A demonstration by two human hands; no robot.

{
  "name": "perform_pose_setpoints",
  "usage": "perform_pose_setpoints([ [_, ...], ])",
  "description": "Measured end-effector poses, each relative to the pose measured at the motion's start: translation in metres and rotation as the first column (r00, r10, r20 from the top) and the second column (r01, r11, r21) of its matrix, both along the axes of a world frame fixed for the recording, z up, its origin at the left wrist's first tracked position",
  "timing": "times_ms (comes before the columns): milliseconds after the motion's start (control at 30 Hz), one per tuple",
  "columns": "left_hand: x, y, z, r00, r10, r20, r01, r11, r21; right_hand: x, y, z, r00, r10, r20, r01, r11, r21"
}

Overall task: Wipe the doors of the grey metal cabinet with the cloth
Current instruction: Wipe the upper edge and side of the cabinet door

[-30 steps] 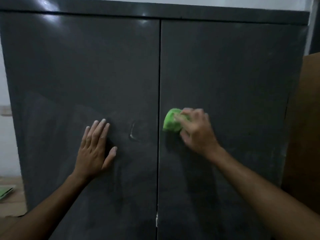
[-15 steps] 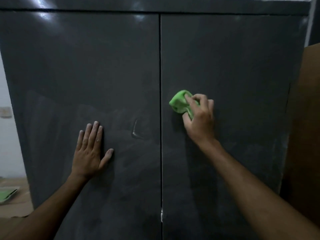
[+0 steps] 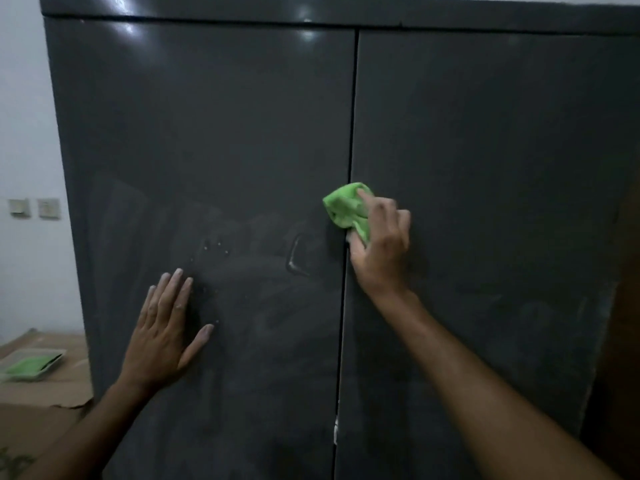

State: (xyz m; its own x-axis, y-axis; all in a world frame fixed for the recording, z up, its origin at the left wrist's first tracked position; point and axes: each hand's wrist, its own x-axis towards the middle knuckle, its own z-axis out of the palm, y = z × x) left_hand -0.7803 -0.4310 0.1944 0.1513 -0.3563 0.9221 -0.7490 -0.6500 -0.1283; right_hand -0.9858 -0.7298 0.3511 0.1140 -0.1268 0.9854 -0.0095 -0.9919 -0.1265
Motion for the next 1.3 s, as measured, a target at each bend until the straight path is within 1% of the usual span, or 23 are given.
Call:
perform_pose_setpoints([
  [67,0.008,0.016,-0.007,1.000,0.004,-0.008,-0.004,1.000,0.020,0.016,0.025,-0.017,0.991,-0.010,-0.137,-0.013,0.987,-0.160],
  [133,0.020,0.032,-0.010,1.000,0.006,-0.001,-0.006,0.999,0.044,0.025,0.036,-0.051,0.940,-0.082,-0.333,-0.061,0.915,-0.398],
  [200,0.036,0.045,-0.011,1.000,0.008,0.011,-0.009,0.996,0.084,0.015,0.029,-0.068,0.890,-0.121,-0.440,-0.113,0.876,-0.469],
  [267,0.049,0.051,-0.010,1.000,0.011,0.023,-0.013,0.994,0.112,0.005,0.017,-0.056,0.929,-0.092,-0.358,-0.061,0.918,-0.393],
  [300,0.054,0.052,-0.010,1.000,0.007,0.029,-0.011,0.992,0.123,0.004,0.014,-0.044,0.960,-0.096,-0.261,0.014,0.953,-0.301],
  [367,0.060,0.051,-0.012,0.999,-0.012,0.040,0.007,0.992,0.129,0.013,0.022,-0.012,0.993,-0.116,-0.026,0.115,0.993,-0.030],
  [400,0.062,0.050,-0.012,0.999,-0.021,0.045,0.015,0.993,0.121,0.023,0.035,0.000,0.992,-0.115,0.049,0.112,0.992,0.062],
  [433,0.065,0.050,-0.013,0.998,-0.026,0.052,0.021,0.994,0.109,0.035,0.052,0.003,0.991,-0.105,0.081,0.098,0.992,0.082],
  [500,0.069,0.049,-0.015,0.998,-0.036,0.058,0.030,0.995,0.094,0.056,0.078,-0.018,0.997,-0.066,-0.035,0.063,0.996,-0.070],
  [567,0.071,0.047,-0.017,0.998,-0.045,0.053,0.040,0.995,0.095,0.058,0.083,-0.056,0.961,-0.079,-0.266,-0.002,0.957,-0.290],
  [633,0.074,0.048,-0.018,0.998,-0.049,0.041,0.045,0.993,0.110,0.041,0.075,-0.073,0.906,-0.122,-0.405,-0.044,0.926,-0.376],
  [700,0.076,0.048,-0.018,0.997,-0.062,0.040,0.057,0.992,0.111,0.032,0.064,-0.060,0.934,-0.128,-0.333,0.007,0.939,-0.343],
  [767,0.078,0.047,-0.018,0.997,-0.064,0.053,0.058,0.993,0.101,0.037,0.066,-0.028,0.982,-0.130,-0.140,0.109,0.983,-0.151],
  [833,0.079,0.046,-0.018,0.996,-0.068,0.059,0.062,0.994,0.092,0.058,0.089,-0.003,0.993,-0.116,-0.002,0.116,0.993,0.029],
  [867,0.080,0.046,-0.018,0.996,-0.067,0.062,0.061,0.994,0.091,0.071,0.105,-0.002,0.995,-0.099,-0.002,0.099,0.995,0.021],
  [900,0.080,0.046,-0.019,0.996,-0.067,0.064,0.061,0.994,0.091,0.081,0.119,-0.010,0.995,-0.078,-0.061,0.075,0.996,-0.055],
  [1000,0.081,0.045,-0.019,0.995,-0.071,0.071,0.065,0.994,0.086,0.086,0.130,-0.065,0.920,-0.102,-0.377,-0.055,0.922,-0.384],
  [1033,0.082,0.045,-0.019,0.995,-0.070,0.074,0.064,0.994,0.088,0.079,0.125,-0.074,0.886,-0.128,-0.445,-0.084,0.900,-0.427],
  [1067,0.082,0.045,-0.019,0.995,-0.070,0.074,0.063,0.994,0.094,0.073,0.119,-0.073,0.880,-0.133,-0.456,-0.090,0.896,-0.435],
  [1133,0.082,0.045,-0.019,0.995,-0.070,0.070,0.063,0.993,0.097,0.072,0.111,-0.052,0.932,-0.126,-0.340,-0.007,0.931,-0.364],
  [1233,0.082,0.044,-0.020,0.993,-0.083,0.079,0.077,0.994,0.082,0.096,0.130,-0.010,0.990,-0.105,-0.092,0.101,0.993,-0.056],
  [1267,0.082,0.044,-0.020,0.992,-0.090,0.085,0.084,0.994,0.074,0.108,0.146,-0.009,0.994,-0.090,-0.069,0.087,0.995,-0.045],
  [1300,0.082,0.044,-0.020,0.991,-0.096,0.093,0.089,0.993,0.071,0.118,0.159,-0.016,0.992,-0.072,-0.102,0.061,0.992,-0.108],
])
